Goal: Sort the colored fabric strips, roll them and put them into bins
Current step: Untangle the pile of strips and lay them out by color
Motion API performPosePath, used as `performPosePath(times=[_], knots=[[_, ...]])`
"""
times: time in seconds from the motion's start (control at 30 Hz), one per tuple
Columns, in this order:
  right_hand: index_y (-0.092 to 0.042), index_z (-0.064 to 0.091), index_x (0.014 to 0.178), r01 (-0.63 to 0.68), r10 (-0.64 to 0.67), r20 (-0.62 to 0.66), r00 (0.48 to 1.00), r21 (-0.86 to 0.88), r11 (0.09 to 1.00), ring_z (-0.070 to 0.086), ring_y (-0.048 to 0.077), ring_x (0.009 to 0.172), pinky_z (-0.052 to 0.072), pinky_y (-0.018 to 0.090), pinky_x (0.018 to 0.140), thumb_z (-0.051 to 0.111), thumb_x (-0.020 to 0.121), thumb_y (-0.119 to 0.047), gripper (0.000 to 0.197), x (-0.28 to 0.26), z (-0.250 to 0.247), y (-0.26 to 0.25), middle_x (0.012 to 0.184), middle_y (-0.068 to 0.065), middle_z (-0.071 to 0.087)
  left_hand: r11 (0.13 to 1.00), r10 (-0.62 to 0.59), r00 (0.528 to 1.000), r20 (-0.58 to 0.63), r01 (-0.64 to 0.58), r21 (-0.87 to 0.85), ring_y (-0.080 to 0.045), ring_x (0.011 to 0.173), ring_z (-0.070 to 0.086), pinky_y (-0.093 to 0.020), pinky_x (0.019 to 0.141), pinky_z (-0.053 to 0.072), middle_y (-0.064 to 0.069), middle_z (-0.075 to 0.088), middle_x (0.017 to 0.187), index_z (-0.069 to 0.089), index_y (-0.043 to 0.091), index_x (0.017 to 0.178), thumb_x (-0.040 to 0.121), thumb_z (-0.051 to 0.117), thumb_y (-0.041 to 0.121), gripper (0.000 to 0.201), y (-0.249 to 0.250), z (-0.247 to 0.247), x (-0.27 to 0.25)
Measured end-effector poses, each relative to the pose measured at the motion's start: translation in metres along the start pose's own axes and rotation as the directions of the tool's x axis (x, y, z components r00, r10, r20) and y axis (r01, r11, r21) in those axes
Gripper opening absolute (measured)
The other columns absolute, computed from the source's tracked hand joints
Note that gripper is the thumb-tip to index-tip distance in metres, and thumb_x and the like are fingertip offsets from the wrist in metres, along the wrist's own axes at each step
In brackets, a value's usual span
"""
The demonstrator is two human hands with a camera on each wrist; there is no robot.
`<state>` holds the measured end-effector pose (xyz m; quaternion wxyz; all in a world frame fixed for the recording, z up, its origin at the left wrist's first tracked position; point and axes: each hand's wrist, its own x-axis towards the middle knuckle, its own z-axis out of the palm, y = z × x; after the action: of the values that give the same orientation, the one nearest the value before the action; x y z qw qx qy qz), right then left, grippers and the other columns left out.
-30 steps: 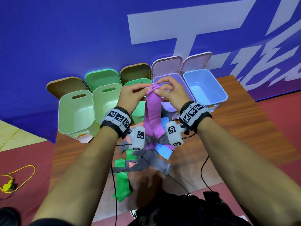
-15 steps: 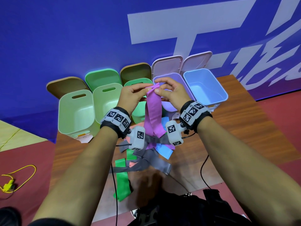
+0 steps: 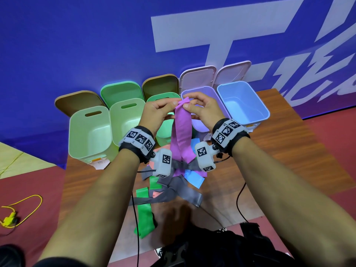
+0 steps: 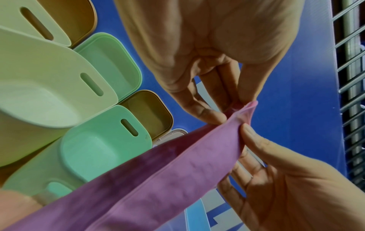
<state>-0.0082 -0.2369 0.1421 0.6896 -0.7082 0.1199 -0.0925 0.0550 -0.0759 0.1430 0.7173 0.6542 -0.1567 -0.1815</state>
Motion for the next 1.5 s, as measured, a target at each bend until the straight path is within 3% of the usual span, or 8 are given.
performPosePath(times=[0.13, 0.27, 0.67, 0.83, 1.07, 1.27, 1.37, 1.5], knots=[[-0.013, 0.065, 0.107, -0.008, 0.008, -0.019, 1.000, 0.009, 1.000, 0.066, 0.015, 0.083, 0.058, 0.028, 0.071, 0.068, 0.092, -0.004, 0.018, 0.000, 0.002, -0.001, 0.085, 0.003, 0.064, 1.000, -0.011, 1.000, 0.002, 0.011, -0.021, -0.018, 0.093, 0.069, -0.031, 0.080, 0.058, -0.011, 0.074, 0.105, 0.074, 0.003, 0.109, 0.093, 0.066, 0.011, 0.020, 0.001, 0.000, 0.000], [-0.018, 0.063, 0.098, -0.001, 0.001, -0.023, 1.000, 0.001, 1.000, 0.063, 0.016, 0.083, 0.057, 0.027, 0.071, 0.068, 0.091, -0.004, 0.016, 0.000, 0.002, -0.003, 0.083, 0.003, 0.063, 0.999, 0.019, 0.999, 0.028, -0.018, -0.029, -0.019, 0.091, 0.069, -0.033, 0.086, 0.058, -0.009, 0.076, 0.098, 0.072, 0.003, 0.109, 0.084, 0.073, -0.001, 0.026, 0.002, 0.002, -0.003], [-0.007, 0.068, 0.110, 0.050, -0.050, -0.038, 0.998, -0.003, 0.999, 0.064, -0.002, 0.071, 0.053, 0.015, 0.070, 0.069, 0.089, 0.001, 0.023, -0.009, -0.004, -0.013, 0.089, 0.003, 0.061, 0.995, 0.096, 0.995, -0.006, -0.095, 0.014, -0.015, 0.087, 0.070, -0.026, 0.079, 0.057, -0.002, 0.076, 0.090, 0.071, 0.001, 0.110, 0.086, 0.071, 0.000, 0.024, 0.005, 0.001, 0.000], [-0.008, 0.071, 0.111, 0.065, -0.067, -0.056, 0.996, -0.030, 0.997, 0.065, 0.001, 0.075, 0.053, 0.017, 0.072, 0.071, 0.089, -0.002, 0.023, -0.010, -0.007, -0.015, 0.089, 0.002, 0.065, 0.995, 0.096, 0.995, -0.003, -0.096, 0.015, -0.016, 0.087, 0.069, -0.027, 0.081, 0.057, -0.003, 0.076, 0.090, 0.071, 0.000, 0.110, 0.085, 0.073, -0.001, 0.025, 0.007, 0.003, -0.001], [-0.007, 0.065, 0.114, 0.100, -0.100, -0.089, 0.991, -0.003, 0.995, 0.060, 0.008, 0.067, 0.054, 0.021, 0.070, 0.071, 0.086, 0.004, 0.031, -0.010, -0.006, -0.018, 0.068, -0.003, 0.060, 0.994, 0.107, 0.994, -0.028, -0.106, 0.035, -0.014, 0.087, 0.069, -0.026, 0.081, 0.057, -0.008, 0.075, 0.094, 0.071, -0.005, 0.109, 0.085, 0.073, 0.000, 0.025, 0.010, 0.005, -0.002], [0.001, 0.067, 0.100, 0.102, -0.103, -0.067, 0.992, -0.010, 0.995, 0.064, 0.006, 0.070, 0.056, 0.021, 0.073, 0.069, 0.086, 0.008, 0.016, -0.012, -0.004, -0.024, 0.083, 0.010, 0.061, 0.990, 0.133, 0.991, 0.007, -0.133, 0.039, -0.021, 0.093, 0.070, -0.036, 0.089, 0.058, -0.007, 0.076, 0.097, 0.072, 0.006, 0.108, 0.085, 0.072, 0.000, 0.024, 0.011, 0.004, -0.004], [-0.001, 0.067, 0.096, 0.086, -0.089, -0.067, 0.994, -0.036, 0.996, 0.067, 0.003, 0.070, 0.053, 0.017, 0.070, 0.070, 0.086, 0.006, 0.013, -0.012, -0.006, -0.025, 0.083, 0.004, 0.067, 0.990, 0.135, 0.991, 0.000, -0.134, 0.047, -0.020, 0.092, 0.070, -0.034, 0.088, 0.058, -0.010, 0.075, 0.098, 0.071, 0.002, 0.109, 0.084, 0.073, -0.001, 0.025, 0.012, 0.004, -0.004], [-0.004, 0.065, 0.095, 0.075, -0.076, -0.042, 0.996, -0.020, 0.997, 0.068, 0.005, 0.075, 0.054, 0.019, 0.070, 0.069, 0.087, 0.006, 0.014, -0.011, -0.006, -0.024, 0.089, 0.010, 0.069, 0.988, 0.137, 0.991, 0.003, -0.137, 0.071, -0.015, 0.088, 0.070, -0.029, 0.086, 0.057, 0.000, 0.076, 0.091, 0.073, 0.004, 0.106, 0.082, 0.075, -0.001, 0.025, 0.014, 0.004, -0.003]])
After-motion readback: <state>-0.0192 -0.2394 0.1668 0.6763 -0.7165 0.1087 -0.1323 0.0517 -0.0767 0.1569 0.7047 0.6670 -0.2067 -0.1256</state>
